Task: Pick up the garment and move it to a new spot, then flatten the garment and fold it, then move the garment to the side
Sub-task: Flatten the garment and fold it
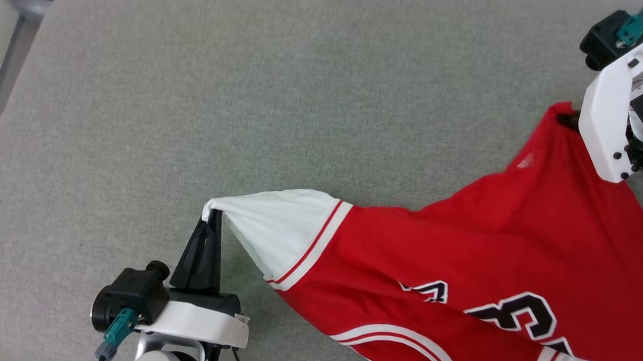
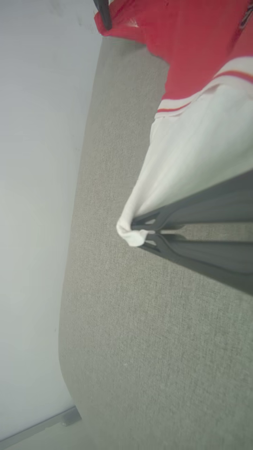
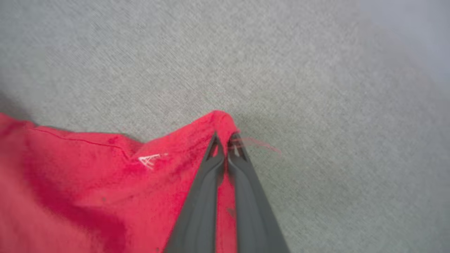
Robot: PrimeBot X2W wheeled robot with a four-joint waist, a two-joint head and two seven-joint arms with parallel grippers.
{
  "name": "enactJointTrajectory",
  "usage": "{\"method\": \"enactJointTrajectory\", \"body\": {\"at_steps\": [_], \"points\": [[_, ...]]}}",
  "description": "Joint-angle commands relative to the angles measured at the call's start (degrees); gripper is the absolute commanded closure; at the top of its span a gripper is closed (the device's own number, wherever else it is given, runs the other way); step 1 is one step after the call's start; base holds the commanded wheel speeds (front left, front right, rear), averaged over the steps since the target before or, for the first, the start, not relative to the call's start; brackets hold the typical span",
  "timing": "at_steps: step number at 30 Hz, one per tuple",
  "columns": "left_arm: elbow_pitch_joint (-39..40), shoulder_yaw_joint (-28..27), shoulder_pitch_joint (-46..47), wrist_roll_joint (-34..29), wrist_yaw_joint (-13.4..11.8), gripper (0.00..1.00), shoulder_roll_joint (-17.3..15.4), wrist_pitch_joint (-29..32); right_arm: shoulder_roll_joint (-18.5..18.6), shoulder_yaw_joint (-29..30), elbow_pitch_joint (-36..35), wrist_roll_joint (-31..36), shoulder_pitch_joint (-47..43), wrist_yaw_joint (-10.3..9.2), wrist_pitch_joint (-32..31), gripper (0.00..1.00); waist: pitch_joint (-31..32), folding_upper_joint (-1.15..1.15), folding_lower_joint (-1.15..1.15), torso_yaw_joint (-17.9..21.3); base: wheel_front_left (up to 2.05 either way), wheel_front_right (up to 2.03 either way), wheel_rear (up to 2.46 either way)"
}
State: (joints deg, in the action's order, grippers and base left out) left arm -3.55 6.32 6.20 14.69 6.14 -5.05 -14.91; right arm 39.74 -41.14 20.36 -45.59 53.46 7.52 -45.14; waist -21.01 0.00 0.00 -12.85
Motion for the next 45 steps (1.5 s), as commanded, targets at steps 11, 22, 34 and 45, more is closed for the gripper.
{"method": "enactJointTrajectory", "body": {"at_steps": [11, 22, 34, 45], "points": [[6.81, -2.47, 3.25, -0.16, -0.34, 1.00, -3.86, 1.07, 3.22, 5.42, -9.45, -5.87, -8.64, -0.06, 21.20, 1.00, 12.04, 0.00, 0.00, 5.51, 0.00, 0.00, 0.00], [14.06, -3.61, 20.87, 0.25, 0.06, 1.00, -8.57, 6.72, 0.09, 17.28, -15.37, -2.07, -7.98, -0.06, 28.67, 1.00, 11.30, 0.00, 0.00, 8.47, 0.00, 0.00, 0.00], [6.84, 1.92, 56.50, 1.01, 1.17, 1.00, -13.64, 12.02, -7.44, 29.28, -13.19, 11.80, 12.14, -0.06, 26.63, 1.00, -3.93, 0.00, 0.00, 8.97, 0.00, 0.00, 0.00], [-14.70, 6.14, 89.02, 0.65, 1.24, 1.00, -16.30, 6.84, -14.32, 30.99, 0.20, 22.67, 37.99, -0.06, 32.10, 1.00, -13.85, 0.00, 0.00, 9.11, 0.00, 0.00, 0.00]]}}
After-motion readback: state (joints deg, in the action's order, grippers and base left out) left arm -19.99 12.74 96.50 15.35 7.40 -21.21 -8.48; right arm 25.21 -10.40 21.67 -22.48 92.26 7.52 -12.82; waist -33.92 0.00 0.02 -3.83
